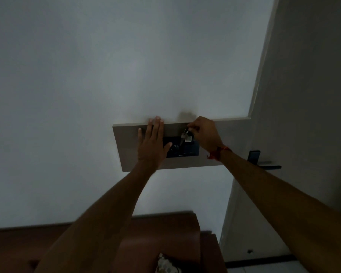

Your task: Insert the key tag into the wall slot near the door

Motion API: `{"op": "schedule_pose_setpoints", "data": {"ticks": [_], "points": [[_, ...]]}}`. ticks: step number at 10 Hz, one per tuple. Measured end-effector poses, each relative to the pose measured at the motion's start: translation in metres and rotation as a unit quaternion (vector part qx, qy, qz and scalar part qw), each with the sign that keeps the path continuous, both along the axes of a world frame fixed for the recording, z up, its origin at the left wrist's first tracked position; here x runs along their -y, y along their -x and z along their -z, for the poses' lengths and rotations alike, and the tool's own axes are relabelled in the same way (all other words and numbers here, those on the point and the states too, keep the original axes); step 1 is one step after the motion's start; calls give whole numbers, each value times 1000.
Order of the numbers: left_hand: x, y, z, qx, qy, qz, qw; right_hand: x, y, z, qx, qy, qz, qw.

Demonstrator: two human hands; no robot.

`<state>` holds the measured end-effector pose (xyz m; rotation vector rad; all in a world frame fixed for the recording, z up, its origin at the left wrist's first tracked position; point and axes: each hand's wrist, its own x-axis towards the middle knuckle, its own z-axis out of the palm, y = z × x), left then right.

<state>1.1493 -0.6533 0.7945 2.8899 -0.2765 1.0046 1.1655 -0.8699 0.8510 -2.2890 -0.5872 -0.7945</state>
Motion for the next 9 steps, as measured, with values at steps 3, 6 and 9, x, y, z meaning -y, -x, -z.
{"op": "schedule_pose_setpoints", "data": {"ticks": [3,6,9], "points": [[2,1,2,5,-2,-9,1000,-8,-4,3,23,147,7,989],[5,6,0,-15,-58,-68,996,-6,14,2,25,216,31,976],[4,24,-34,-39,-35,-6,999,-3,26,-18,-45,154,18,987]]}}
